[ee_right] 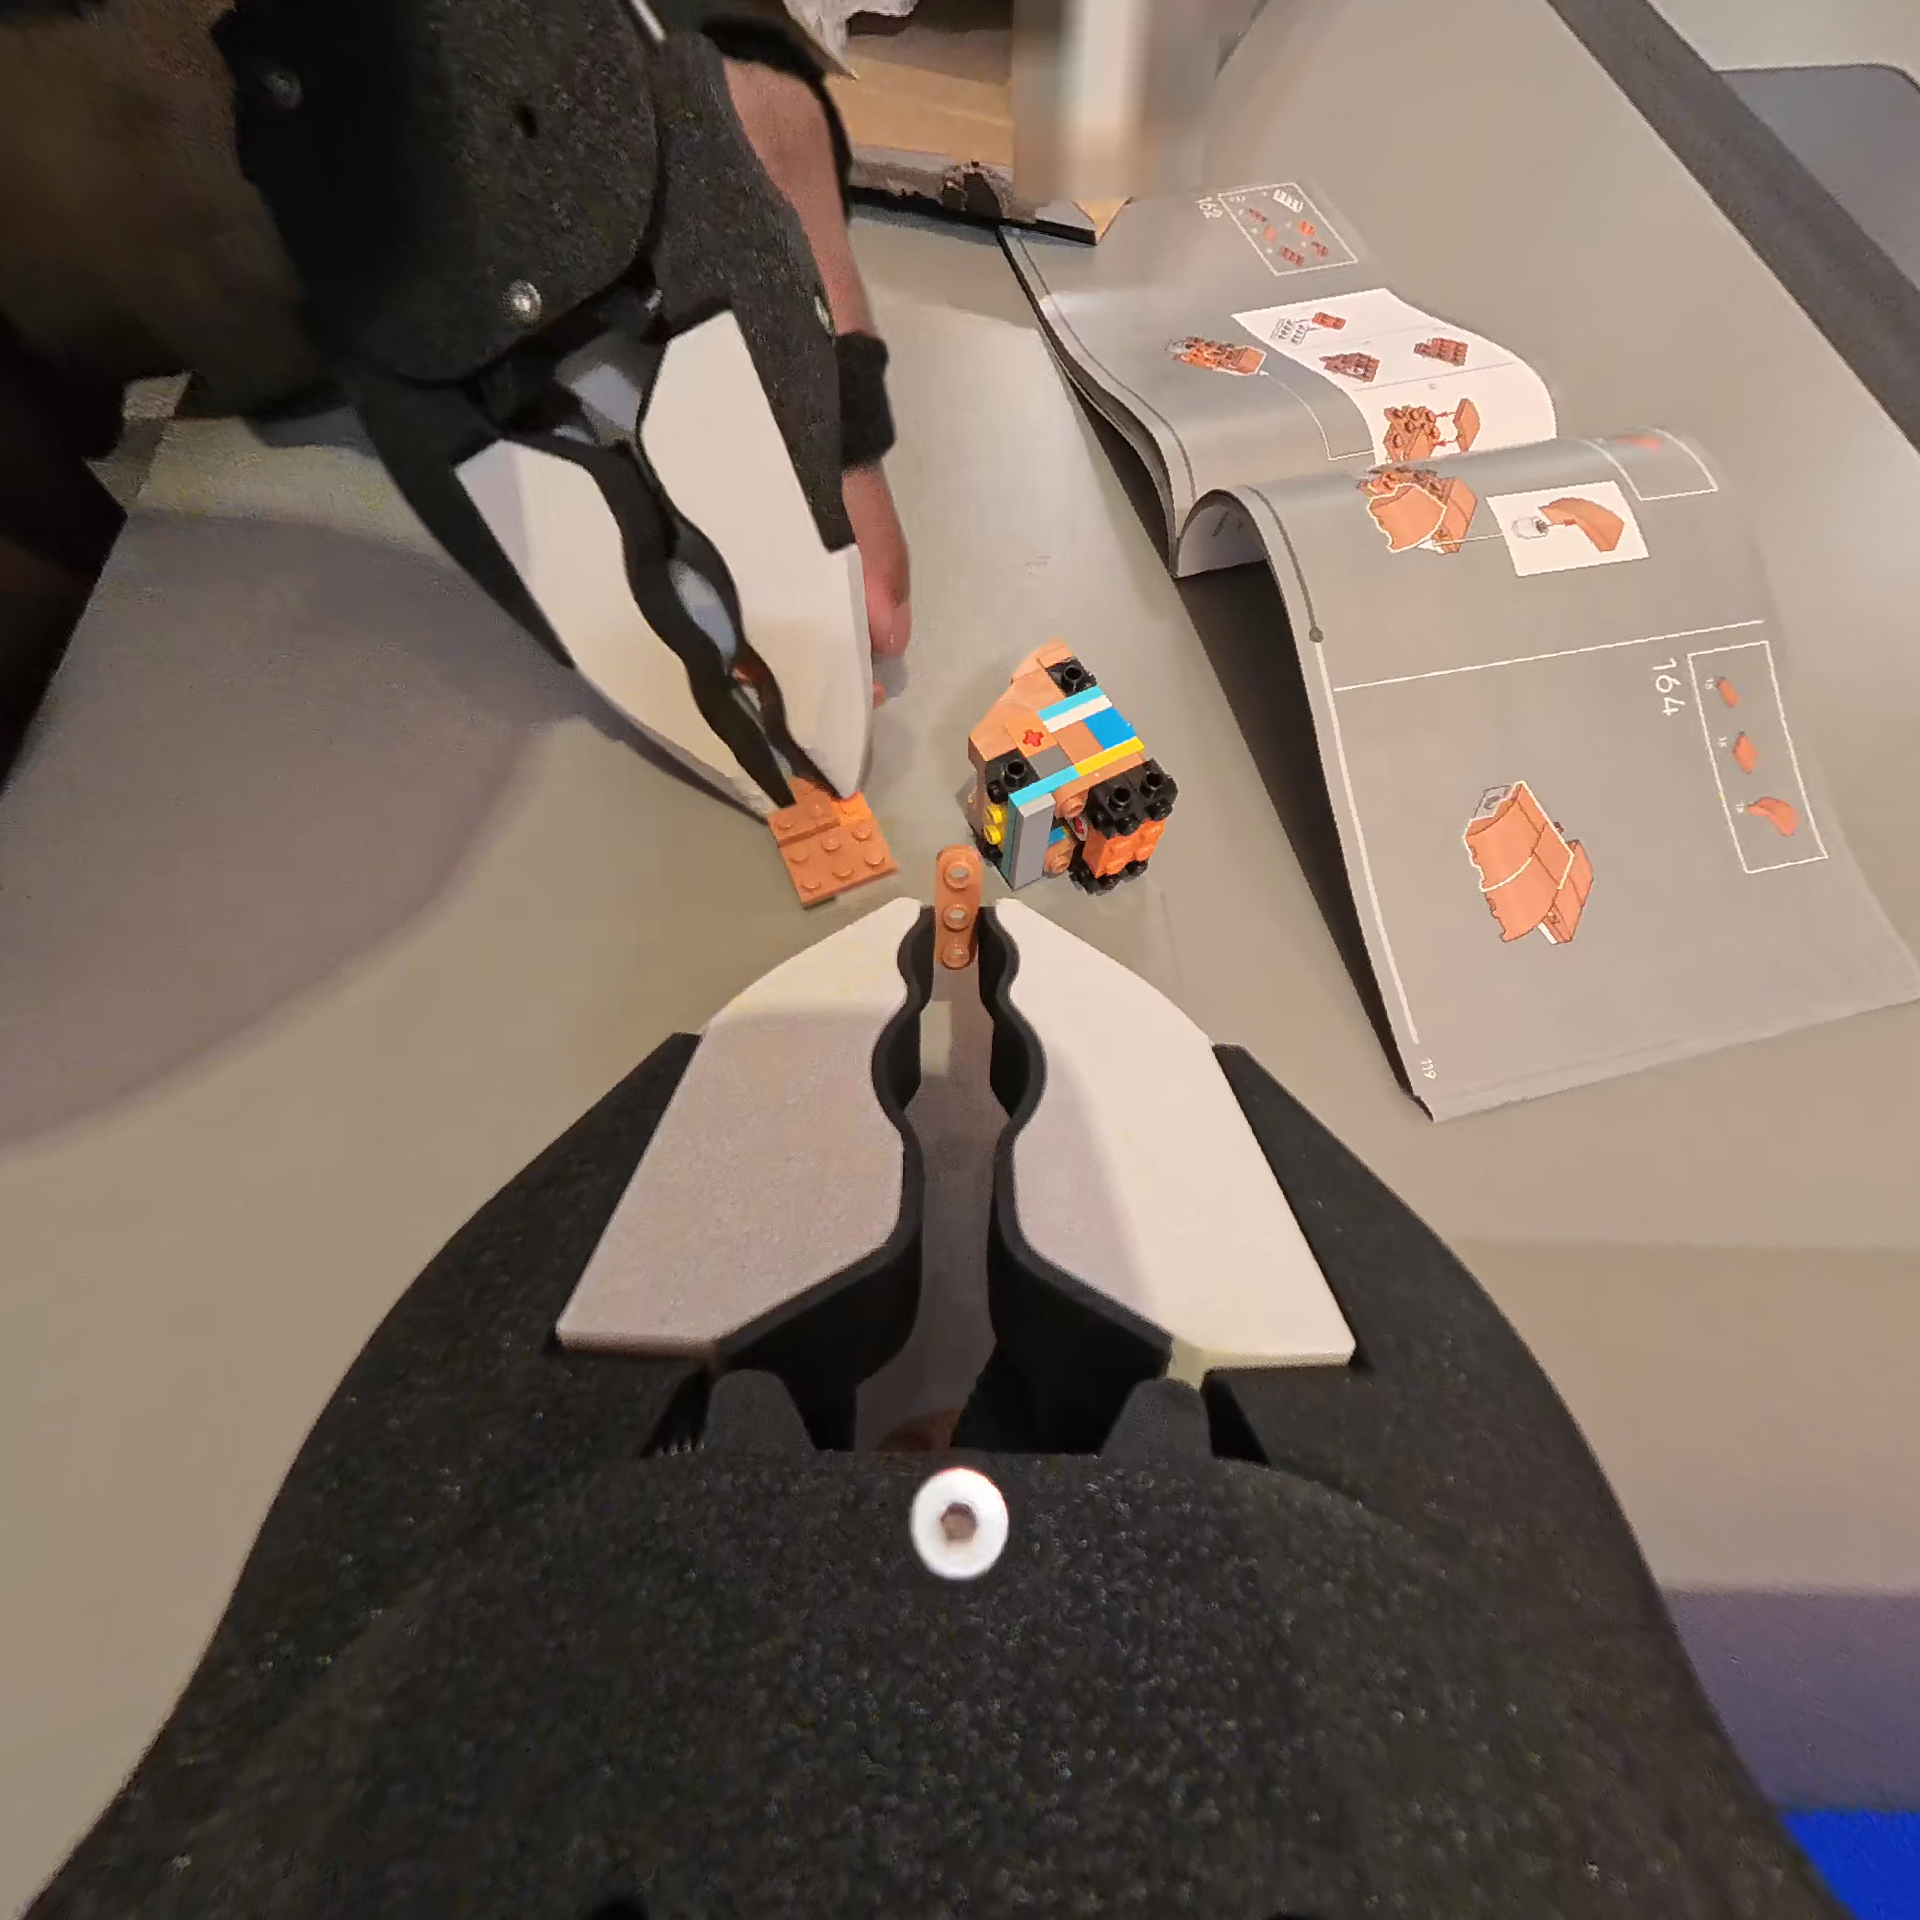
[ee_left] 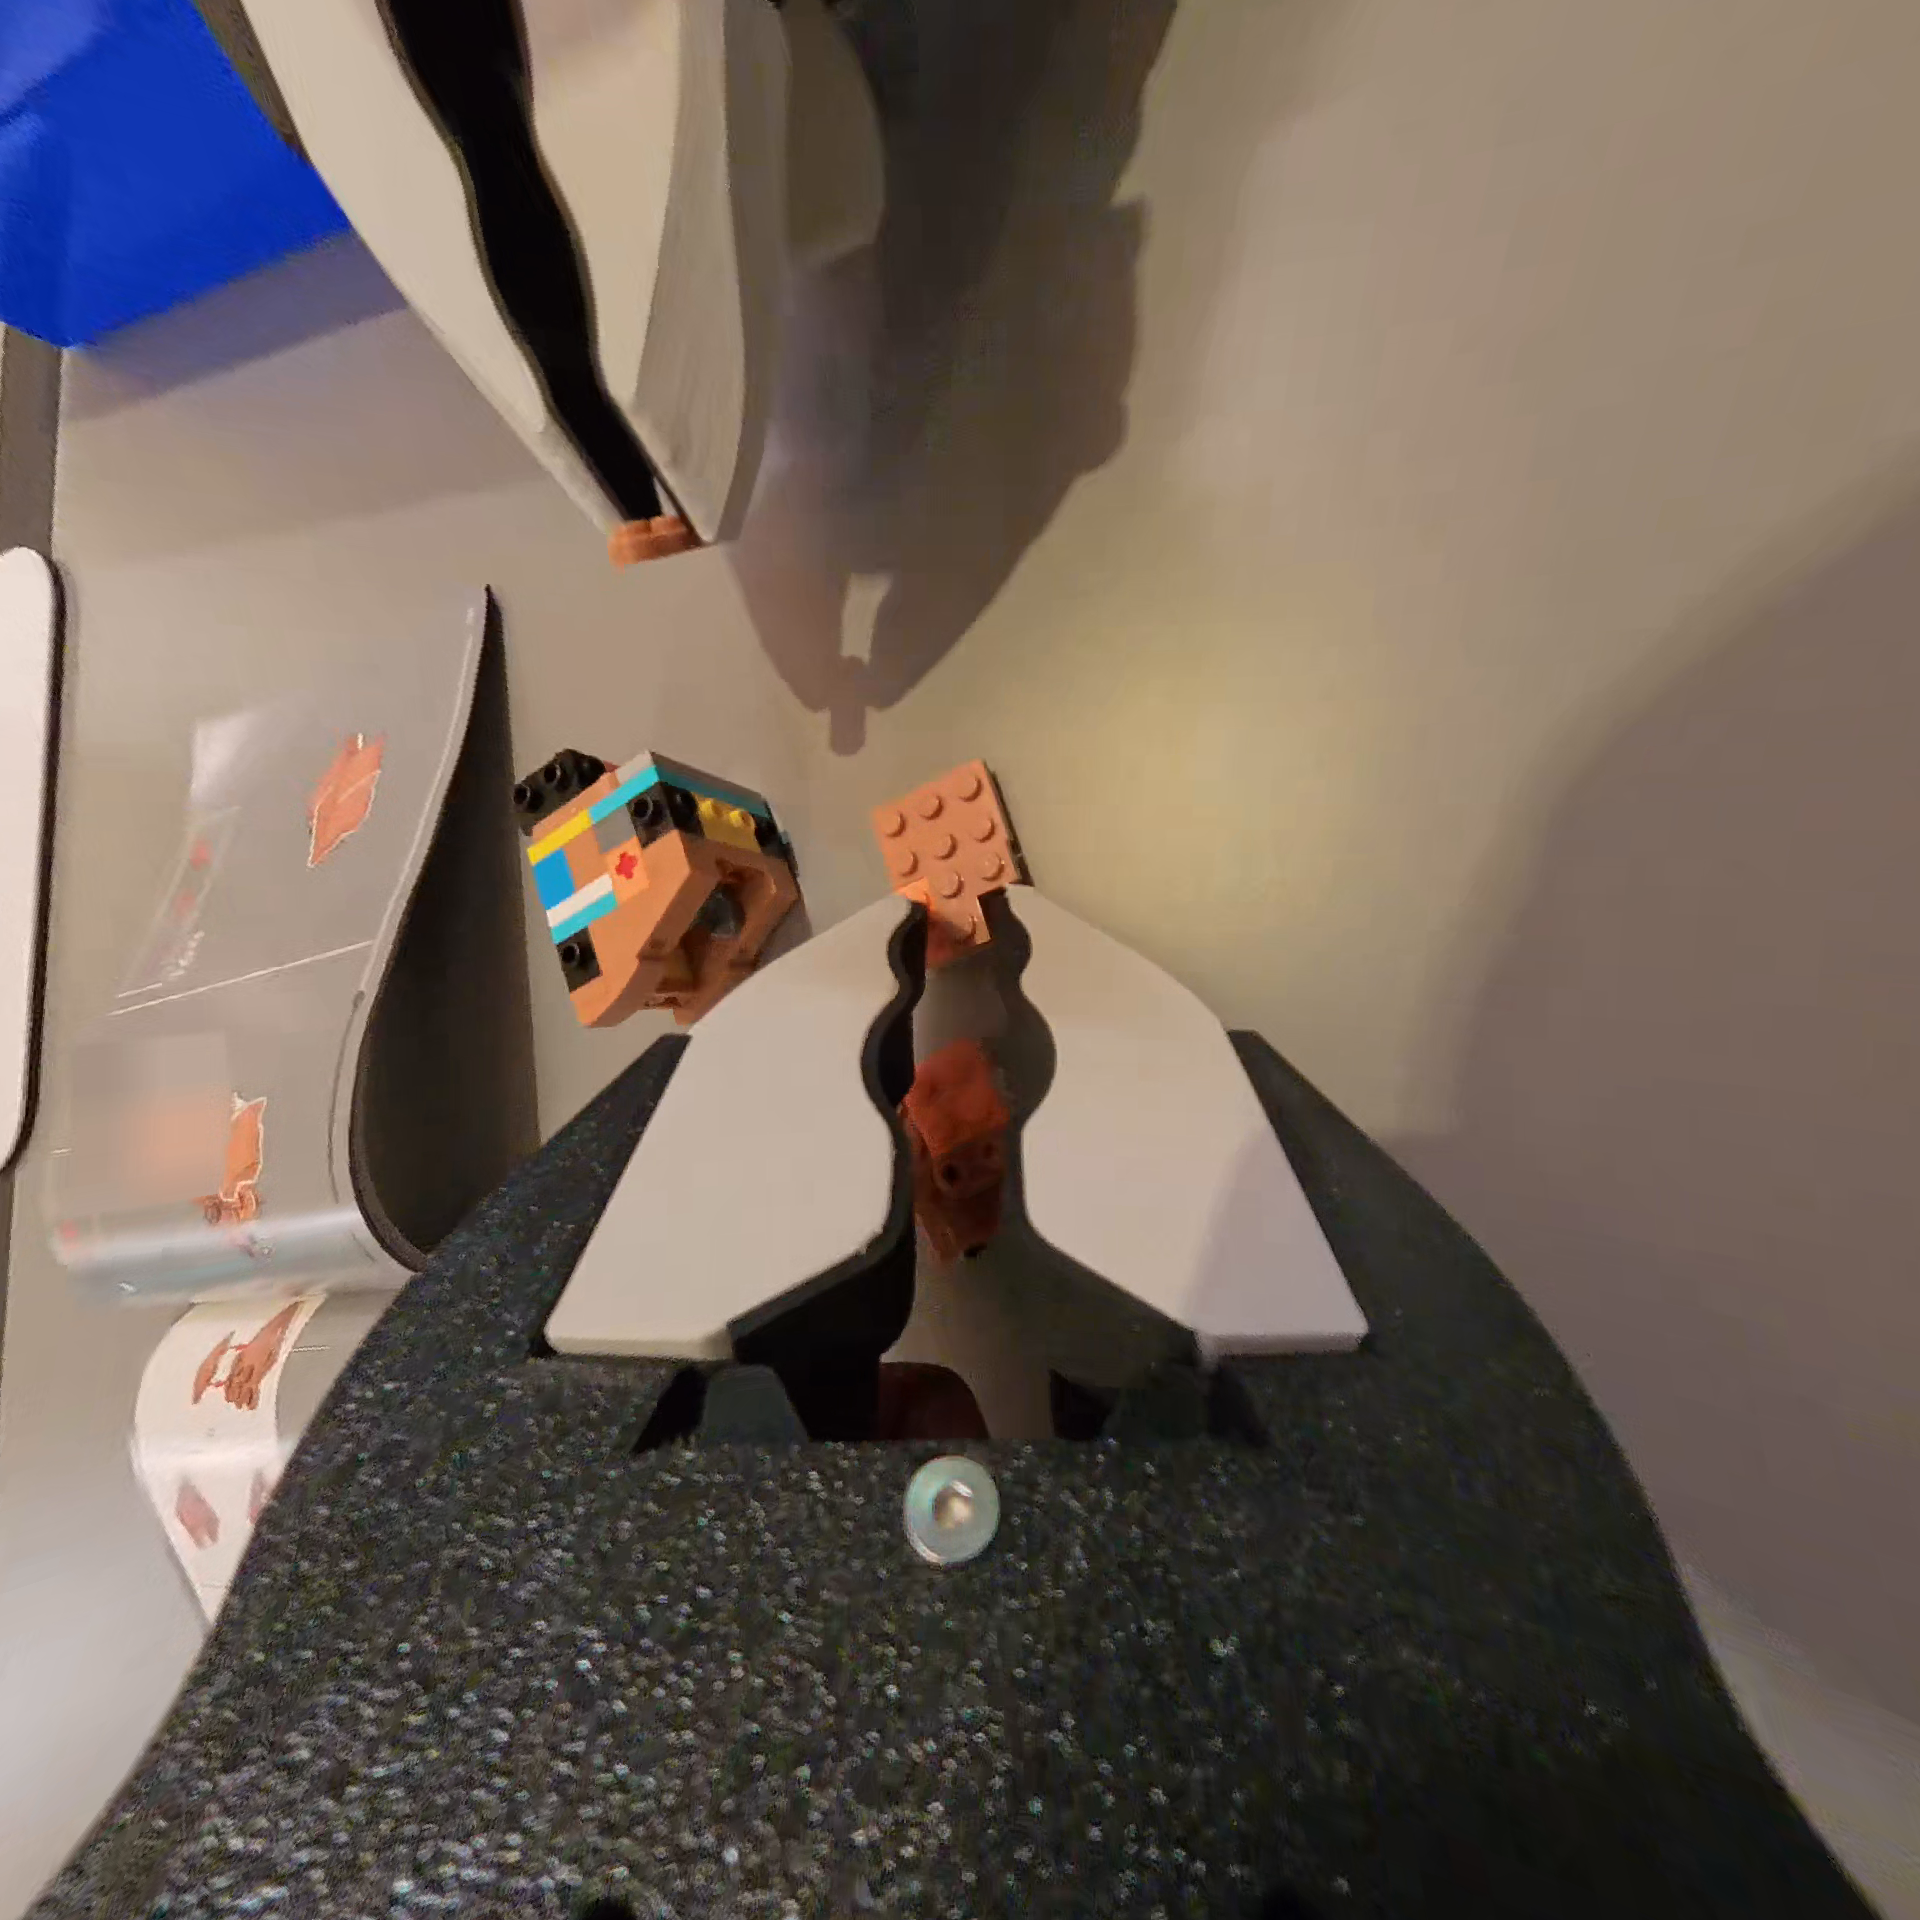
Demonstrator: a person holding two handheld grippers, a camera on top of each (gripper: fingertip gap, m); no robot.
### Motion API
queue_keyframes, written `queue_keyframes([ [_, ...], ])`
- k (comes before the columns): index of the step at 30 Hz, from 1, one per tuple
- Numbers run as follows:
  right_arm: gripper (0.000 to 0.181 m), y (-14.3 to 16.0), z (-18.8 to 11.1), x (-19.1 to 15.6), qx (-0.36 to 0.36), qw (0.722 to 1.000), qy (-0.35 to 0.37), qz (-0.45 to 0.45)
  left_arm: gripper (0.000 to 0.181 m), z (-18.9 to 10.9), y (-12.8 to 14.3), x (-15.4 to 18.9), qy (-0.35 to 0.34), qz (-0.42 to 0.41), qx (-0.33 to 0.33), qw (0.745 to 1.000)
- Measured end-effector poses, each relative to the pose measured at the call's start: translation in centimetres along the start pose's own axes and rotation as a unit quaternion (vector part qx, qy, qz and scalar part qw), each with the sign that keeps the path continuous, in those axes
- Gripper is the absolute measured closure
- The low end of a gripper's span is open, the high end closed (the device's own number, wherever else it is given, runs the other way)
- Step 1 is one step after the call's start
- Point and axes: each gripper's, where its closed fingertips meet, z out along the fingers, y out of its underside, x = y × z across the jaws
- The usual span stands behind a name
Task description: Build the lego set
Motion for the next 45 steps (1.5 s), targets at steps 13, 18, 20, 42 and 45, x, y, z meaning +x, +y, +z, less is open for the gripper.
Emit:
queue_keyframes([
  [13,0.174,0.2,0.3,-0.3,-0.003,1.000,-0.007,0.001,0.144,-0.8,-0.3,-0.6,0.009,-0.201,0.018,0.979],
  [18,0.174,0.1,0.2,-0.3,-0.001,1.000,-0.007,0.000,0.146,0.1,0.3,-0.4,0.015,-0.188,-0.010,0.982],
  [20,0.174,0.1,0.2,-0.3,-0.001,1.000,-0.007,0.000,0.149,0.2,0.3,-0.3,0.026,-0.187,-0.008,0.982],
  [42,0.174,0.0,0.3,-0.6,0.002,1.000,-0.014,-0.004,0.145,0.1,0.5,-0.3,0.077,-0.166,-0.011,0.983],
  [45,0.174,0.0,0.4,-0.8,0.002,1.000,-0.016,-0.007,0.156,0.3,0.1,0.0,0.080,-0.162,-0.006,0.984],
])
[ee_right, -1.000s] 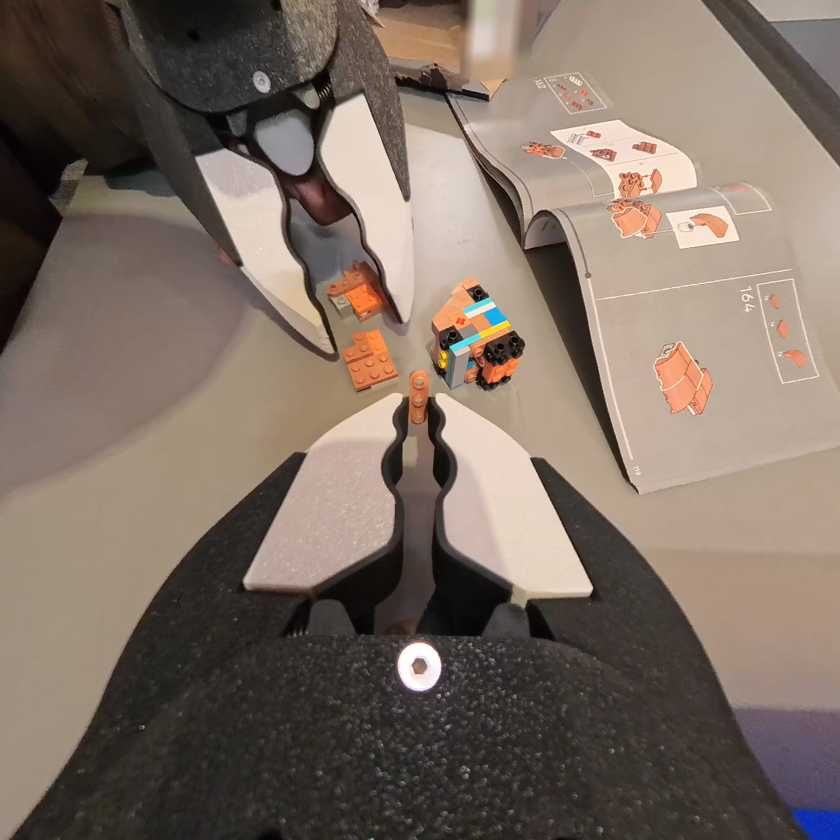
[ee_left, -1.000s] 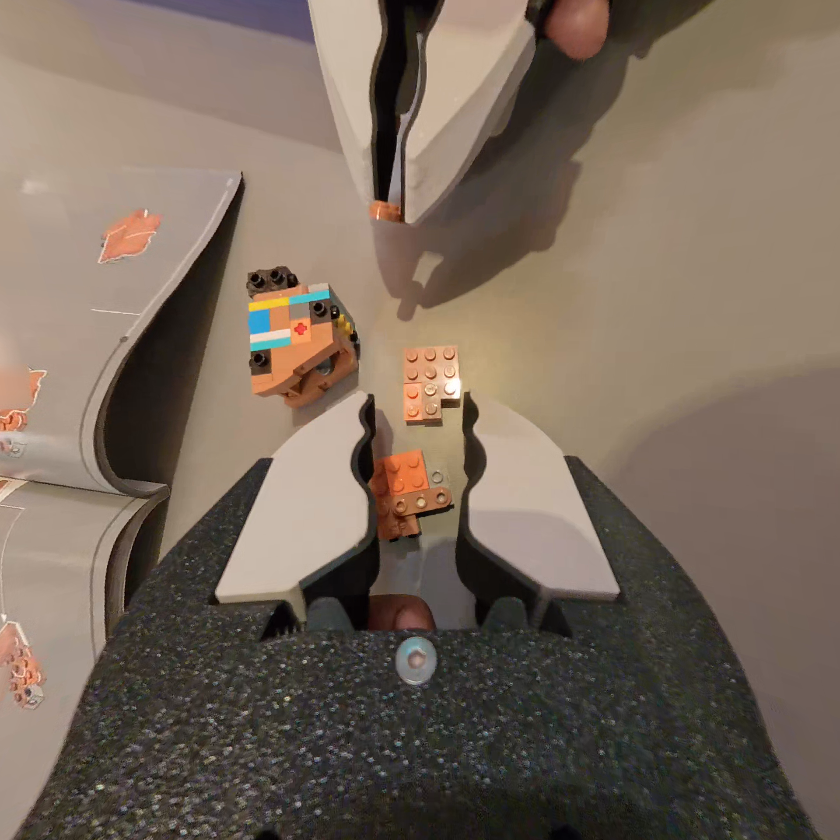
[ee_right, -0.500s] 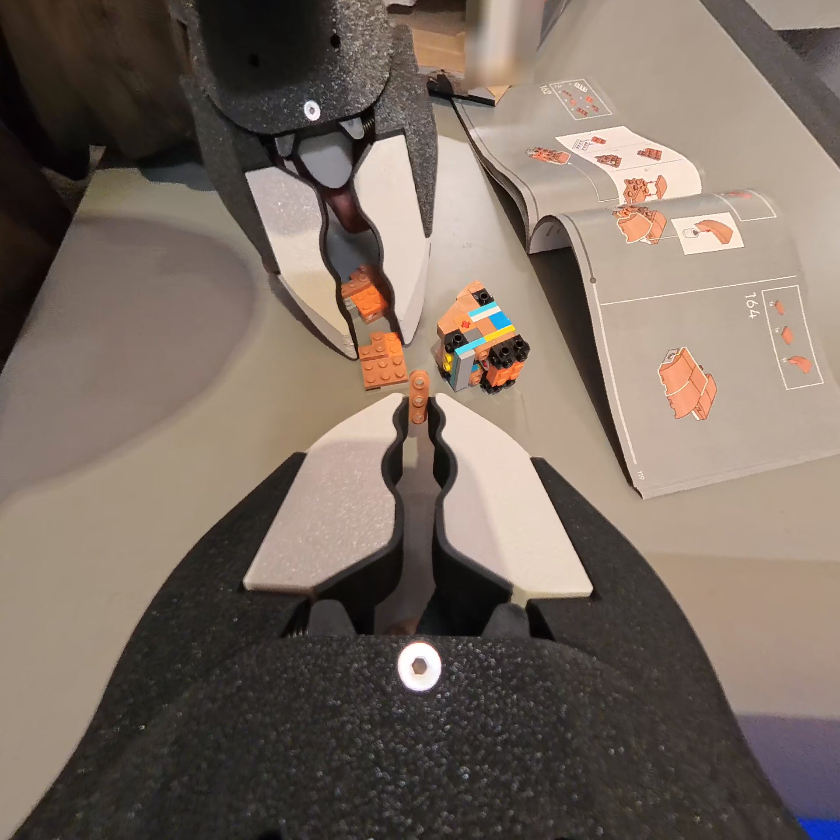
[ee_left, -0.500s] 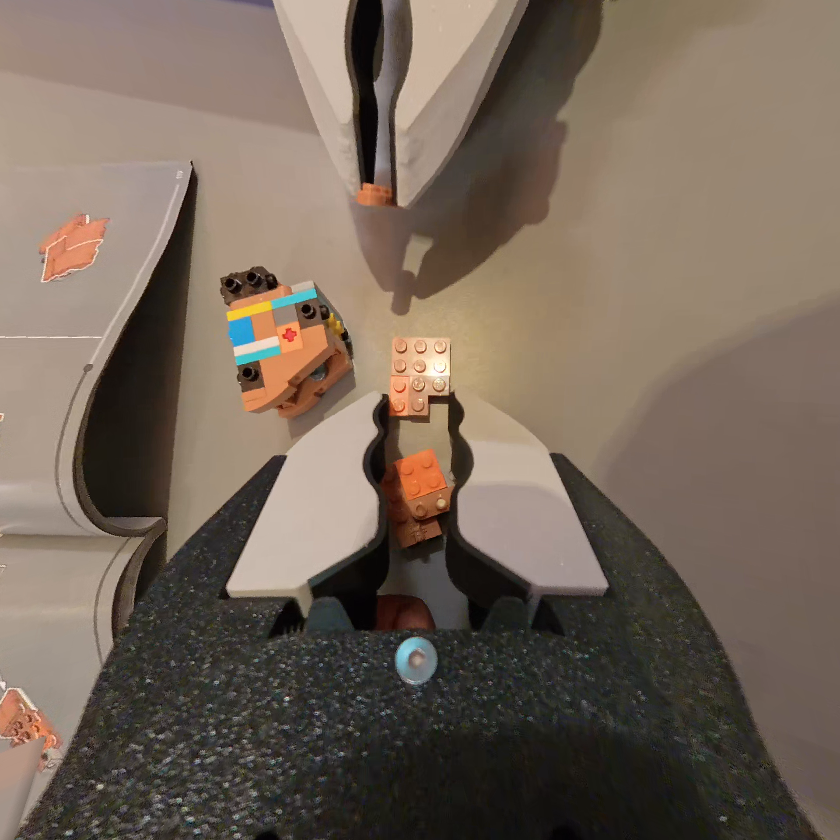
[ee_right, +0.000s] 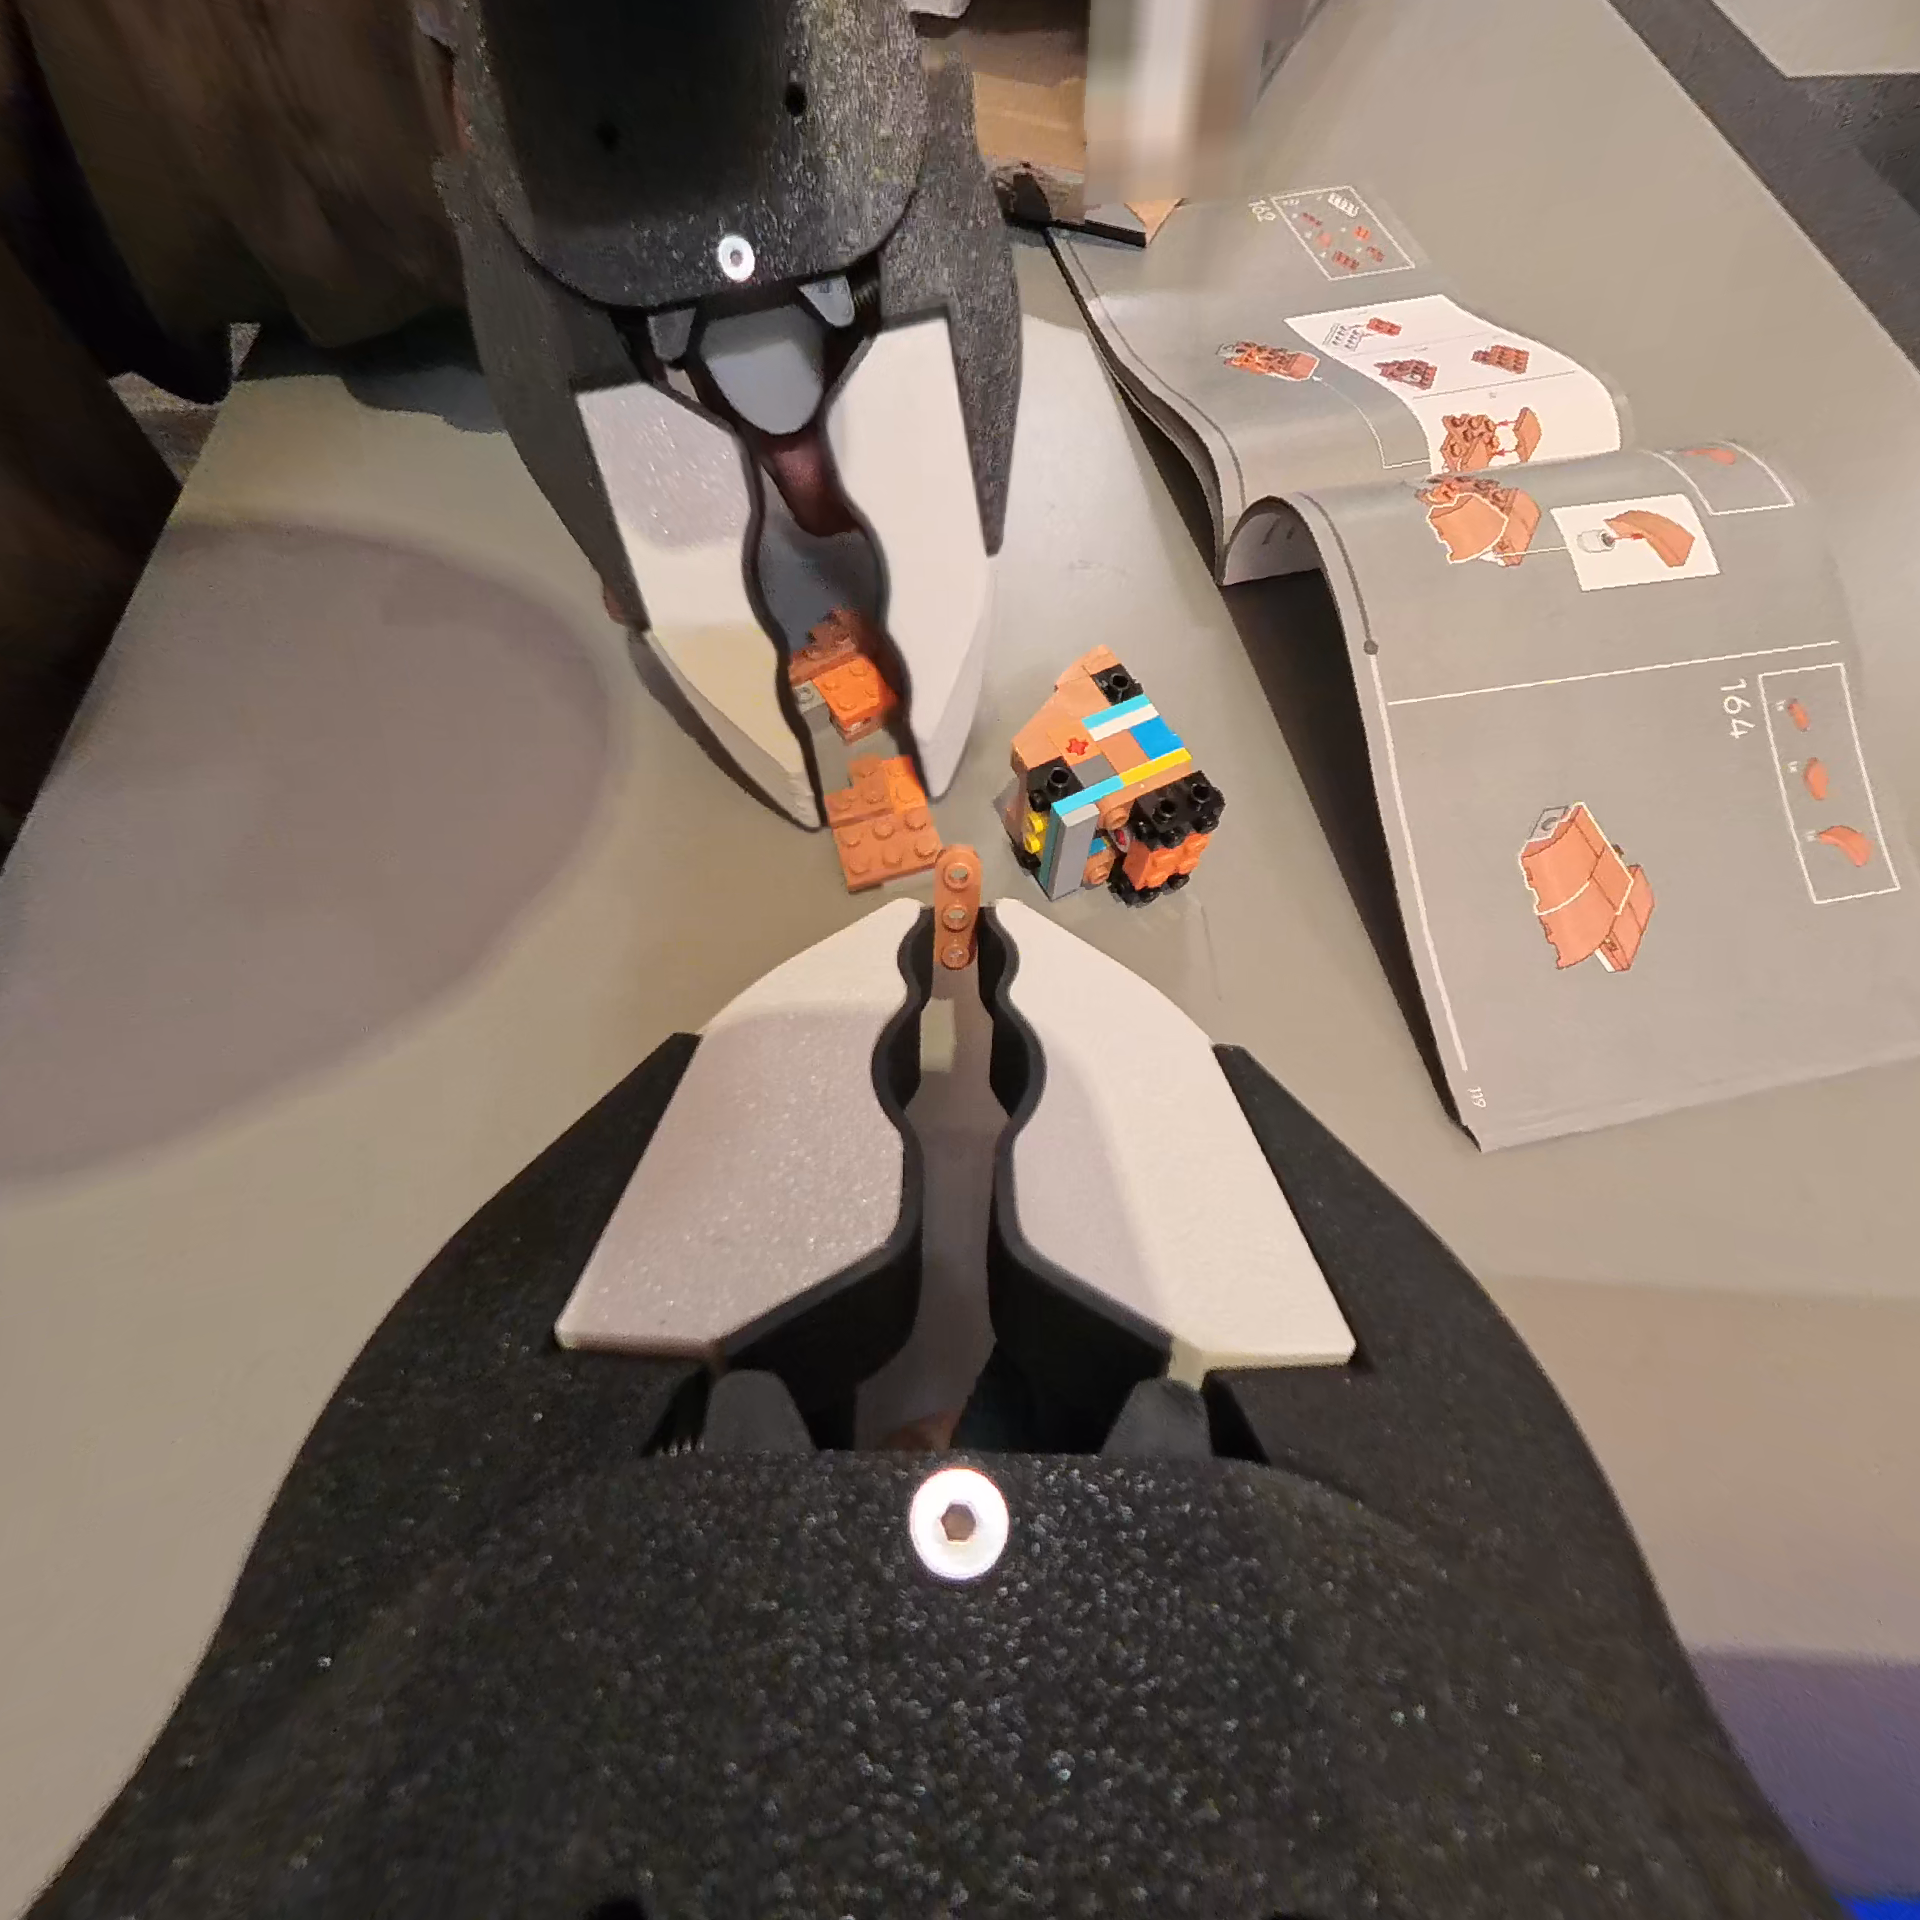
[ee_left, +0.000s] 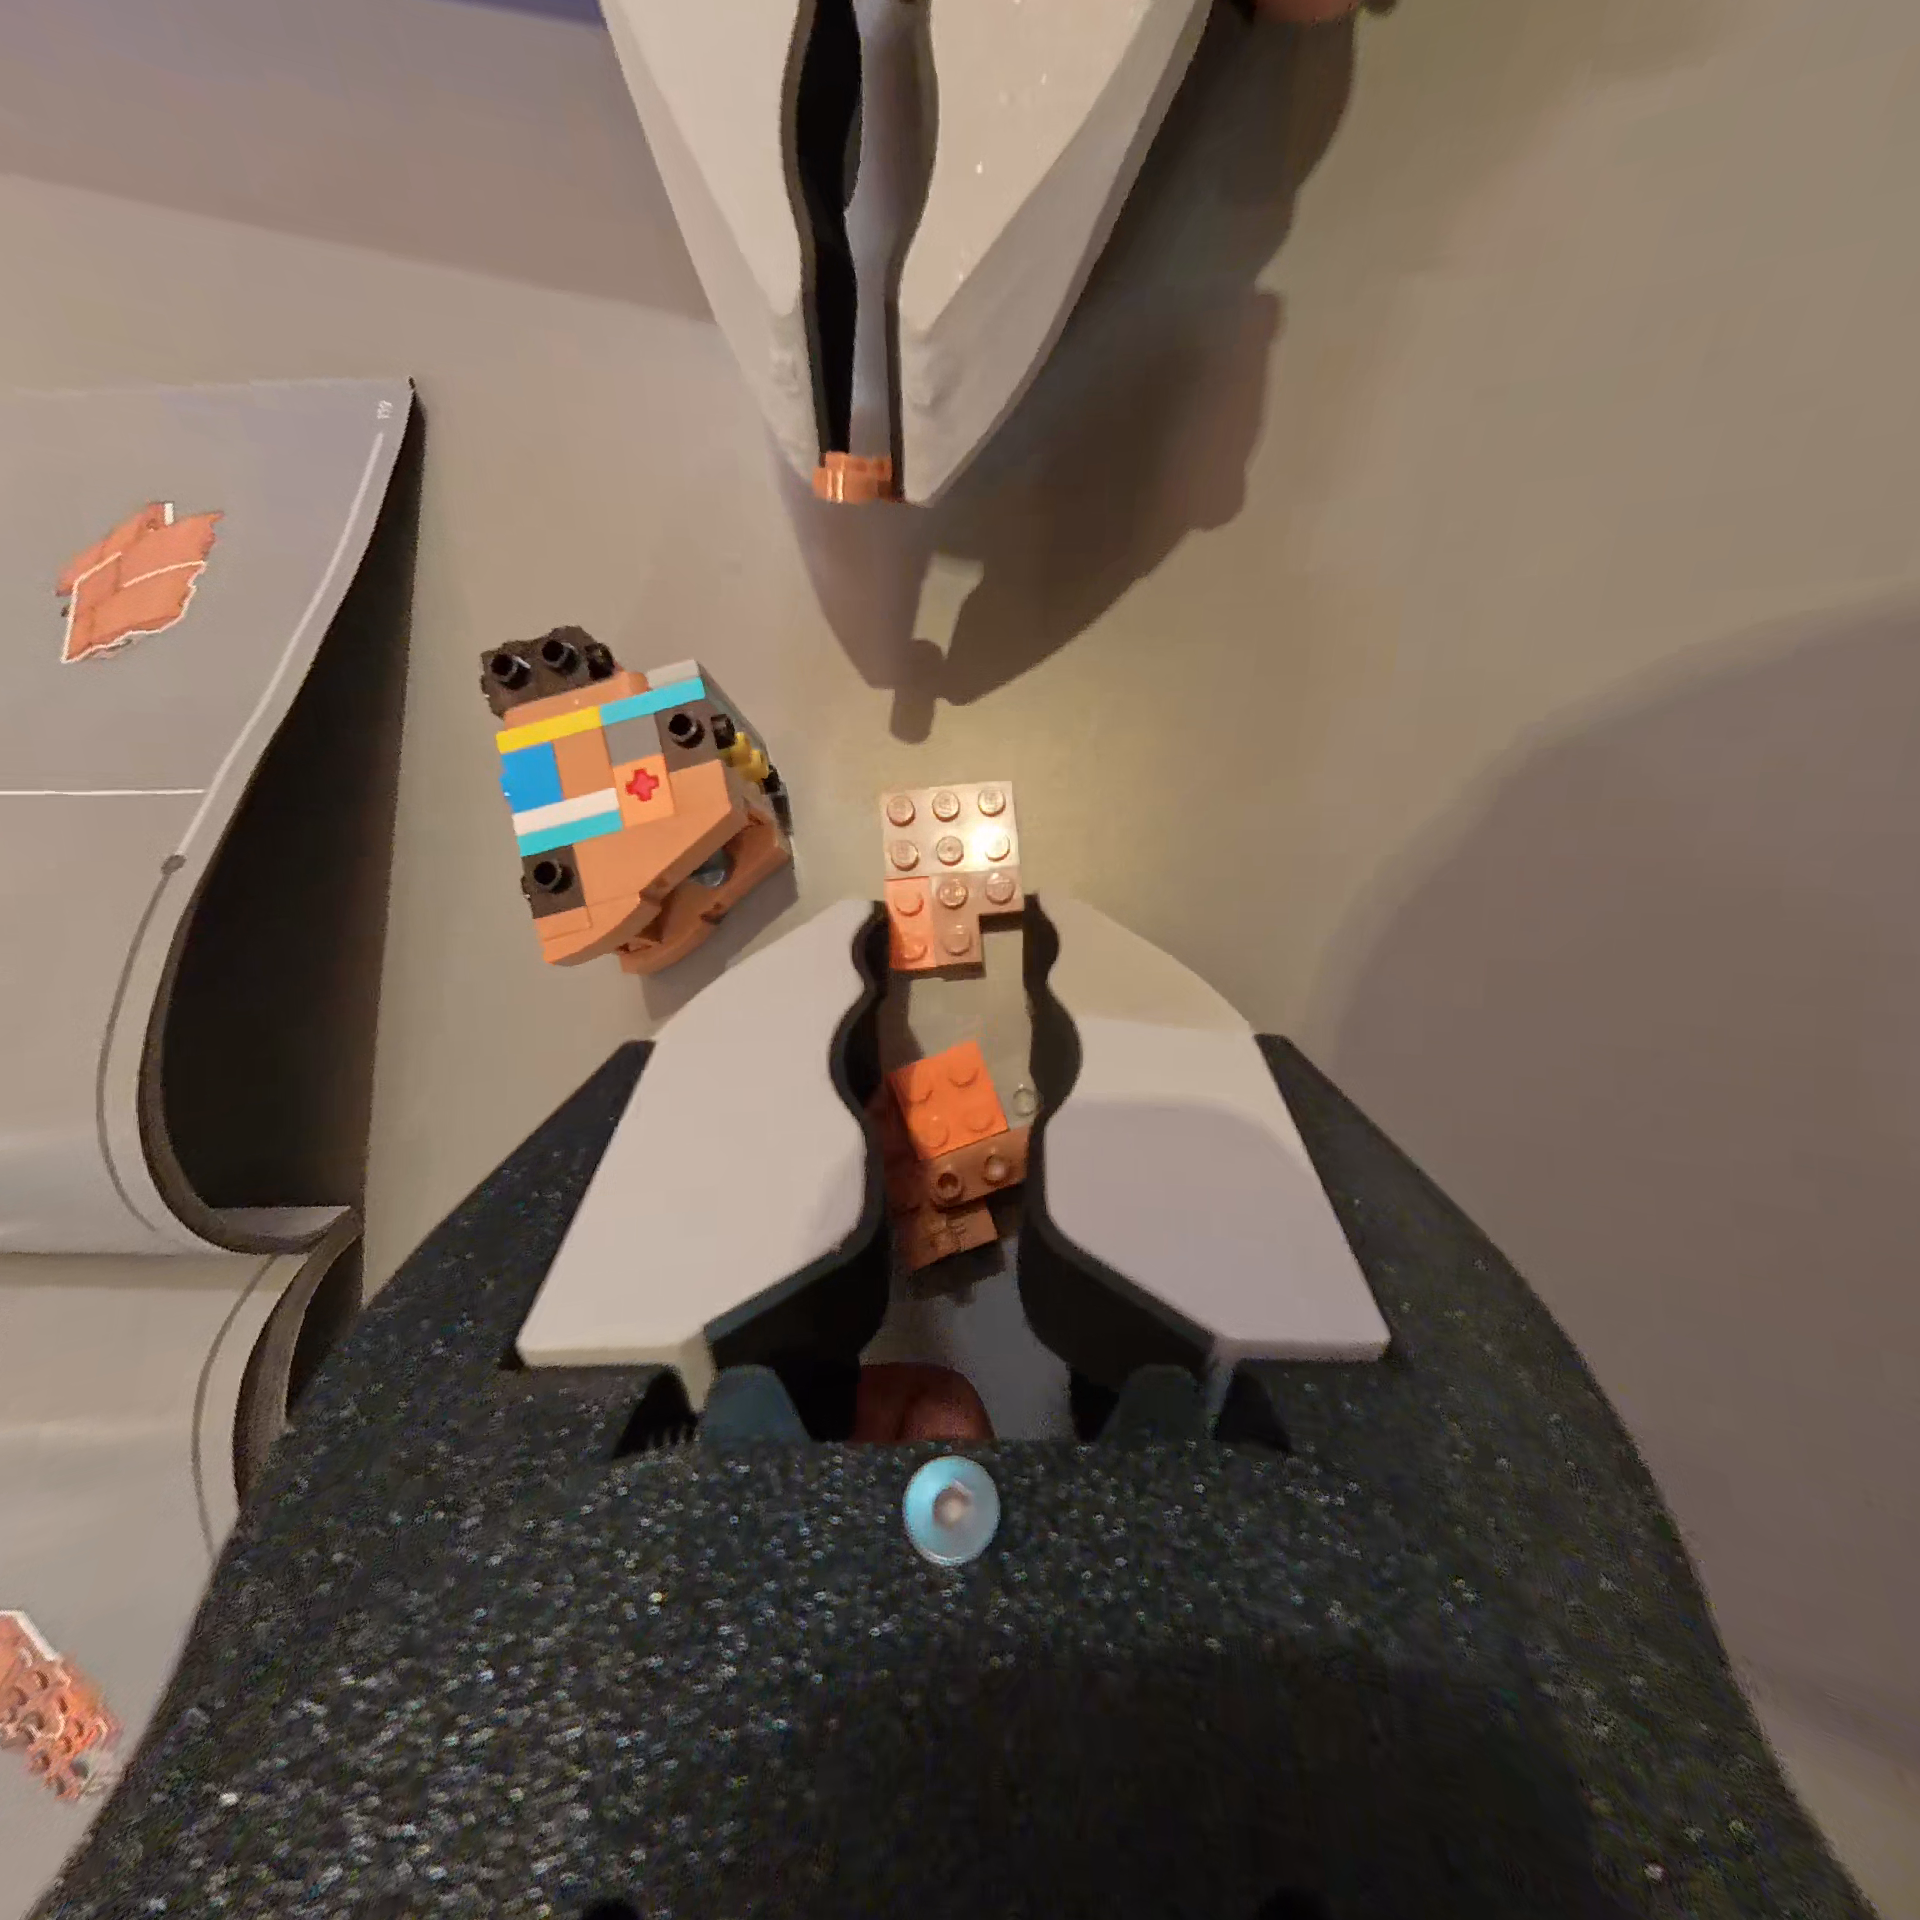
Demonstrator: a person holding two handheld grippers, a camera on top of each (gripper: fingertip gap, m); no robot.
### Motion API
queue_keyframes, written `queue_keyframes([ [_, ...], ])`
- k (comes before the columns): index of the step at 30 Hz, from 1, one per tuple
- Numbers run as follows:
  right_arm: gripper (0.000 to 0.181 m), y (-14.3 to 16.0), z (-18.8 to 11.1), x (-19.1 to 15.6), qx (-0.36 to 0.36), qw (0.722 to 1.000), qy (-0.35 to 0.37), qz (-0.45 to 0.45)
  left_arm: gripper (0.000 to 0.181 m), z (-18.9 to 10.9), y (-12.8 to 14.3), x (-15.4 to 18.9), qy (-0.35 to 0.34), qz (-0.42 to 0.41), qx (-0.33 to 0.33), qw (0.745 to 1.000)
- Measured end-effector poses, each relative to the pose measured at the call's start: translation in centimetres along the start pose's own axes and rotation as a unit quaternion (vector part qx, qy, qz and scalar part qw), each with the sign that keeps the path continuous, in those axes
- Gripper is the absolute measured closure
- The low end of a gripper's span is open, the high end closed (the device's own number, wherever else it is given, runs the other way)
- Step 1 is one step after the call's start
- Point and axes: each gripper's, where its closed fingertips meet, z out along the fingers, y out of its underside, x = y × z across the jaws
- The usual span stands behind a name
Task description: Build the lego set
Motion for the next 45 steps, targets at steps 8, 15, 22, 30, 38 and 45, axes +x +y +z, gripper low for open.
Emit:
queue_keyframes([
  [8,0.174,-0.2,0.5,-0.6,-0.007,1.000,-0.004,-0.002,0.157,0.5,-1.0,-0.7,-0.048,0.006,0.025,0.998],
  [15,0.174,0.4,1.4,-0.5,-0.060,0.997,0.036,0.046,0.157,-0.2,-1.9,-1.6,-0.130,0.001,0.044,0.991],
  [22,0.174,0.3,2.3,-0.9,-0.085,0.991,0.057,0.087,0.157,0.1,-1.8,-1.0,-0.115,-0.038,0.045,0.992],
  [30,0.167,0.7,3.2,-0.9,-0.103,0.988,0.073,0.089,0.157,0.2,-1.6,-0.8,-0.101,-0.062,0.049,0.992],
  [38,0.164,0.3,2.8,-1.6,-0.087,0.993,0.056,0.053,0.157,-0.1,-1.5,-1.1,-0.104,-0.064,0.052,0.991],
  [45,0.164,0.0,2.7,-1.7,-0.075,0.995,0.052,0.048,0.157,-0.2,-1.5,-1.0,-0.102,-0.065,0.054,0.991],
])
